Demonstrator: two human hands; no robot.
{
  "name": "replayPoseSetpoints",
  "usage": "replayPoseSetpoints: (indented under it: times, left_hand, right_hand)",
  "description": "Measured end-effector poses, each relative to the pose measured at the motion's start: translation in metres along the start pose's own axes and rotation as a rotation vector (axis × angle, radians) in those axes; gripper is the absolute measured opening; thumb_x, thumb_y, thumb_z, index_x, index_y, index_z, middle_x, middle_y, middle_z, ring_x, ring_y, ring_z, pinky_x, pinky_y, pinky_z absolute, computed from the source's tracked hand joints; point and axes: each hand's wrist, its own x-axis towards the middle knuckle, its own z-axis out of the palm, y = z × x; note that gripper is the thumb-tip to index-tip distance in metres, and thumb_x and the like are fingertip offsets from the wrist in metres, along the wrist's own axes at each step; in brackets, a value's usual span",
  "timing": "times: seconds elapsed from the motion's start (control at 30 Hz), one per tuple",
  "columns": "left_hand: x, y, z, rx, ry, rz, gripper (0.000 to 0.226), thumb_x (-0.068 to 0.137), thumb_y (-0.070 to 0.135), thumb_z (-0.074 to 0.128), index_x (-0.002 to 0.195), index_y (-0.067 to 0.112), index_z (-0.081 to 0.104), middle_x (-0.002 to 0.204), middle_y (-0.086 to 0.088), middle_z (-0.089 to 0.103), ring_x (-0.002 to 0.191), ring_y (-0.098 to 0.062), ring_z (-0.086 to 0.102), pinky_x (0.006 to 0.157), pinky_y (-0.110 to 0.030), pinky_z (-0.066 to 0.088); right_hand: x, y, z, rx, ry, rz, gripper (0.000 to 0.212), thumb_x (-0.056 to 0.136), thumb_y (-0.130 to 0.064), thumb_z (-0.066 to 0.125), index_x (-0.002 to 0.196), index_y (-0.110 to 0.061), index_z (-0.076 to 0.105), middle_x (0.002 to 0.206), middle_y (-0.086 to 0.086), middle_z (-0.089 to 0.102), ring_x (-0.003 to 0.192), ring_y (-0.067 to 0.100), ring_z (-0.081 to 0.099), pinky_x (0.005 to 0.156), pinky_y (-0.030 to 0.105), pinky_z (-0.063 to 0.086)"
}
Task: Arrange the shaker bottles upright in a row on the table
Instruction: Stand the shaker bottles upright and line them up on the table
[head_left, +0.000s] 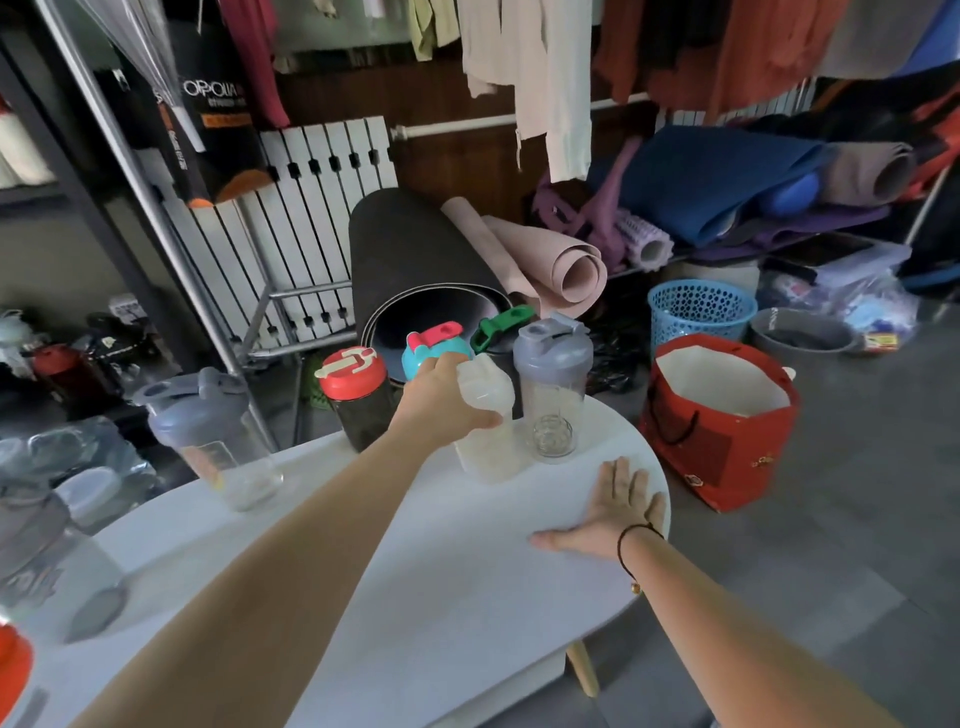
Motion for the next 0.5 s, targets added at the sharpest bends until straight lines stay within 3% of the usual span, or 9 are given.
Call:
replayPoseSetpoints:
  times: [0.17,0.33,0.5]
  left_hand:
    - [-0.002,0.0,0.0,0.047,-0.013,-0.022,0.098,0.055,0.053,0.082,0.138,0.027,0.037,0.132,-0.004,0.046,0.116,-0.029,0.048,0.089,-0.041,0.05]
    - [-0.008,-0.002,0.001,0.077,-0.024,-0.053,0.099,0.06,0.056,0.078,0.141,0.027,0.03,0.138,-0.006,0.039,0.122,-0.034,0.041,0.091,-0.042,0.043]
    - [-0.017,0.0,0.014,-0.079,0.013,-0.038,0.102,0.059,0.047,0.082,0.141,0.04,0.022,0.141,-0.005,0.035,0.123,-0.035,0.039,0.095,-0.044,0.042]
  right_hand:
    - [-0.003,-0.002,-0.001,-0.003,-0.003,0.003,0.149,0.046,-0.09,0.054,0.144,-0.011,-0.025,0.155,0.007,-0.031,0.142,0.03,-0.025,0.116,0.048,-0.01]
    - [-0.005,-0.001,0.001,-0.014,0.001,-0.009,0.148,0.046,-0.092,0.05,0.144,-0.012,-0.026,0.154,0.007,-0.031,0.142,0.03,-0.025,0.116,0.049,-0.01]
    - [-0.006,-0.001,0.001,-0.034,0.004,-0.012,0.147,0.046,-0.094,0.047,0.145,-0.013,-0.025,0.155,0.008,-0.03,0.142,0.031,-0.024,0.116,0.05,-0.009]
